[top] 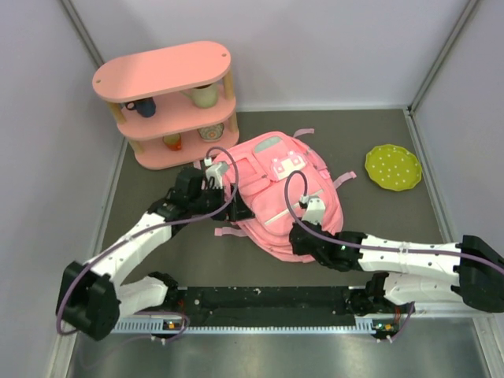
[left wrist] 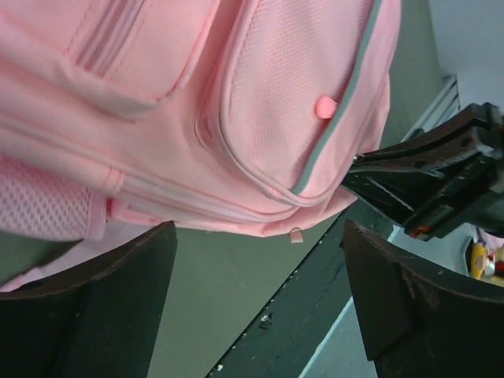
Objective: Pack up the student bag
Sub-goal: Zip the student bag at the center of the board.
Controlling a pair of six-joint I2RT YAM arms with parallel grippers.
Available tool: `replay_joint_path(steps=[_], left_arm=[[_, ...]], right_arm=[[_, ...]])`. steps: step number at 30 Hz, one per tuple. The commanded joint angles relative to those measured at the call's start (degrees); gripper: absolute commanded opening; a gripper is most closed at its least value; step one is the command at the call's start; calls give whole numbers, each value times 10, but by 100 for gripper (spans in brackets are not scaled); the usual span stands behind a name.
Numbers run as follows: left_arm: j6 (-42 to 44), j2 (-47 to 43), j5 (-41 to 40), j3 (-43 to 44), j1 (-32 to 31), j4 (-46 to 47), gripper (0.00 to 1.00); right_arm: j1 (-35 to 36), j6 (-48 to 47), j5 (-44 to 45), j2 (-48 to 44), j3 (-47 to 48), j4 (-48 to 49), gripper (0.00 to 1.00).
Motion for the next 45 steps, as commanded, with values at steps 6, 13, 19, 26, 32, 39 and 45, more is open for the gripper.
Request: replay_joint_path(steps=[6, 13, 19, 26, 32, 39, 45], left_arm=[[-306, -242, -175, -211, -46, 127, 93], [-449, -212, -387, -293, -211, 311, 93], [-451, -66, -398, -264, -220, 470, 90], [-443, -16, -425, -234, -220, 456, 27], [-367, -104, -469, -230, -210, 308, 0], [-215, -225, -262, -237, -55, 168, 0], [-141, -220, -124, -196, 25, 70, 0]], right_arm=[[7, -17, -22, -1, -1, 44, 0], [16, -19, -36, -3, 1, 58, 0], [19, -22, -40, -21, -16, 56, 0], [19, -29, -27, -44, -29, 45, 0], [17, -33, -10, -48, -30, 21, 0], [-12, -81, 14, -78, -32, 1, 0], [-58, -145, 17, -79, -24, -13, 0]])
